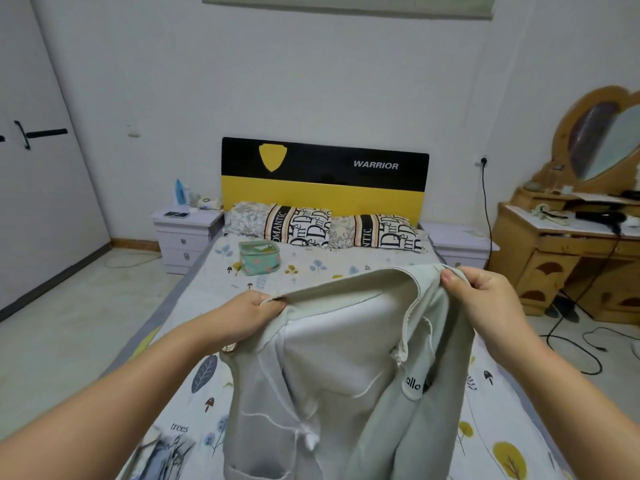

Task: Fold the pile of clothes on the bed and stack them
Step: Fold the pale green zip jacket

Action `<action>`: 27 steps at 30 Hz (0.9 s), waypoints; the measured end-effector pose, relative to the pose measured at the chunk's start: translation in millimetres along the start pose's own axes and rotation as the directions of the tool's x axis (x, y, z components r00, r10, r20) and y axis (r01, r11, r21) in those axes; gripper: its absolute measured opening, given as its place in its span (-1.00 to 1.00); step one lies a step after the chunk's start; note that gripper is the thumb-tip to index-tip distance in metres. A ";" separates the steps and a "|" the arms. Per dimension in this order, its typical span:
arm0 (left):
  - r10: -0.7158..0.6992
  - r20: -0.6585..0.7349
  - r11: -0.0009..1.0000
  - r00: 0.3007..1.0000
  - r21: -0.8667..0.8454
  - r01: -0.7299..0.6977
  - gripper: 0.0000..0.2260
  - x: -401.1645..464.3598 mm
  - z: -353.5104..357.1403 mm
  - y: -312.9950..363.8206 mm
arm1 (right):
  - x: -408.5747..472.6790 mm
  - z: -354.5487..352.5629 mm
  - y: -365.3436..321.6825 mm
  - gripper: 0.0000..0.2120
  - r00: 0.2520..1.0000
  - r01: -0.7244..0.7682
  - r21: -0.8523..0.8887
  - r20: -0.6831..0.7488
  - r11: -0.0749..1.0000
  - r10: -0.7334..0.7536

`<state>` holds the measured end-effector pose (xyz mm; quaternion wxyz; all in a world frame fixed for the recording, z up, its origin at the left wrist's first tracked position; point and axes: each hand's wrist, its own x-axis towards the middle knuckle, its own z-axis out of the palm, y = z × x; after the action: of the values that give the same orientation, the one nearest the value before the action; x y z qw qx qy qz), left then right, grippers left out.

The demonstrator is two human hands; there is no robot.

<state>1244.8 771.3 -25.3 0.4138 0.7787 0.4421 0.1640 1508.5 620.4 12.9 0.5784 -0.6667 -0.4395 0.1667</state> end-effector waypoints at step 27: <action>0.135 -0.410 0.987 0.902 0.136 -0.086 -0.82 -6.2 12.7 9.4 | -10.6 -0.4 11.0 -0.62 0.999 0.023 -0.123 -0.032 0.992 -0.028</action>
<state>1254.4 757.4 -24.9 0.2540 0.7719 0.4841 0.3244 1507.2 612.5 -0.1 0.5456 -0.6981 -0.4476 0.1207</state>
